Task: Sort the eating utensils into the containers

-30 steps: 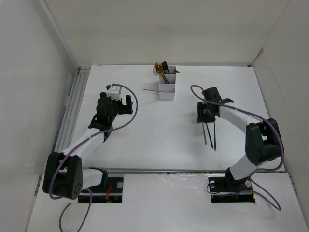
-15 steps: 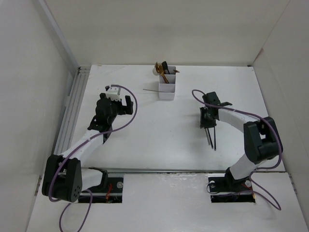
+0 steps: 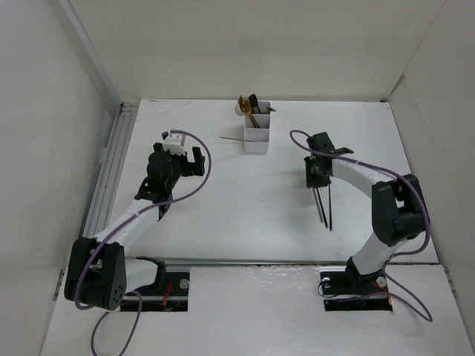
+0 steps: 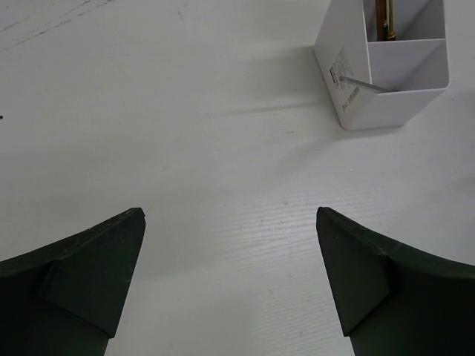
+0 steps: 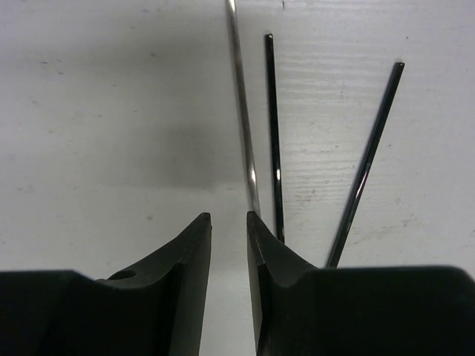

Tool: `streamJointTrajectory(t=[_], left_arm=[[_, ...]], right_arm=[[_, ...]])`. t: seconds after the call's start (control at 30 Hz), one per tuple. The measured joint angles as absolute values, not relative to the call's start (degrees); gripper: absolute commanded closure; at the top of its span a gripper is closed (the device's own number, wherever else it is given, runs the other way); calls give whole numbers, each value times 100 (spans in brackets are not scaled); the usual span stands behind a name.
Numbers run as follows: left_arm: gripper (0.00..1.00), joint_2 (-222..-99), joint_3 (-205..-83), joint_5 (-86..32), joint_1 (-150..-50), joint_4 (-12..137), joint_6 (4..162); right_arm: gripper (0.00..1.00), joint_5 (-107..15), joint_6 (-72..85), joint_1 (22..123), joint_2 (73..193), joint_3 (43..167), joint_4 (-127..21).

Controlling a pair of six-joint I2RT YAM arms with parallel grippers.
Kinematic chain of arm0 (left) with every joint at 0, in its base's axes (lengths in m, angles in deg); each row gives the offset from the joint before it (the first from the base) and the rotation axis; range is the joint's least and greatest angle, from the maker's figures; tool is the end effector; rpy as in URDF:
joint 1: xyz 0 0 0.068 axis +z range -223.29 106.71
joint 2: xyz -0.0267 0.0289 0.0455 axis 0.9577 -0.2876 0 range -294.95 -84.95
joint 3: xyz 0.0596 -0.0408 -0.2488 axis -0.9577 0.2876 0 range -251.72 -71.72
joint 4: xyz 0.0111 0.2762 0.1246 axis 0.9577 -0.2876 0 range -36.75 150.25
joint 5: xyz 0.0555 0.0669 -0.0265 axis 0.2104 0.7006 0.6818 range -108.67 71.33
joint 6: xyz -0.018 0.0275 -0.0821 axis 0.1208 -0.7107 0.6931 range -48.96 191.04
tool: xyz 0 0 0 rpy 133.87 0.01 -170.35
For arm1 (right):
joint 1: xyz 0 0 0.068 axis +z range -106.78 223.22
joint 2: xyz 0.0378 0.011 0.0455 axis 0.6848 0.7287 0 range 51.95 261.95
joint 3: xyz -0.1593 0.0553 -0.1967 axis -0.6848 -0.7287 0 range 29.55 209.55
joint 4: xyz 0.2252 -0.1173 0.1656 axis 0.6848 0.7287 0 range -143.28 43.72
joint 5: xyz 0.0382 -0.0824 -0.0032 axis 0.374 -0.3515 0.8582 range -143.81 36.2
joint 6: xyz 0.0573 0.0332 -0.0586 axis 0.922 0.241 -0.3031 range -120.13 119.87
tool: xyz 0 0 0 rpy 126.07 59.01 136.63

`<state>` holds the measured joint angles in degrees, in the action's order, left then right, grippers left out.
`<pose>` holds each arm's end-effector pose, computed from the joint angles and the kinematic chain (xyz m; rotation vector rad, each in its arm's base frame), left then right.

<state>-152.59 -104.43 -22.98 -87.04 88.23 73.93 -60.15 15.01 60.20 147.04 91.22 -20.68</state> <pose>0.3362 -0.0884 0.2097 0.2171 1.6856 -0.2810 0.3643 0.1021 0.1142 -0.0115 2.7097 0.0148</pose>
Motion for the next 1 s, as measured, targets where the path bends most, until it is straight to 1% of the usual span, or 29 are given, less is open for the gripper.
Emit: streamJointTrajectory(t=[0.2,0.27,0.33,0.53,0.67,0.77,1.0], left_arm=[[0,-15261,-10443,-2298,-8704,8828,7393],[0,-15263,-10443,-2298,-8704,8828,7393],[0,-15265,-10441,-2298,-8704,8828,7393],[0,-15265,-10441,-2296,-8704,8828,7393],[0,-15265,-10430,-2294,-8704,8850,7393],[0,-15265,-10378,-2292,-8704,8880,7393],[0,-15265,-10284,-2224,-8704,8917,7391]], right_arm=[[69,-6267,1499,6020,14971,9118,-2029],[73,-6291,1484,6020,14975,9116,-2042],[74,-6289,1466,6020,14997,9087,-2072],[73,-6278,1455,6015,15115,9070,-2053],[81,-6219,1315,6013,15331,9332,-1893],[100,-6210,1173,6050,15565,9640,-1721],[100,-6123,847,6124,15690,9835,-1603]])
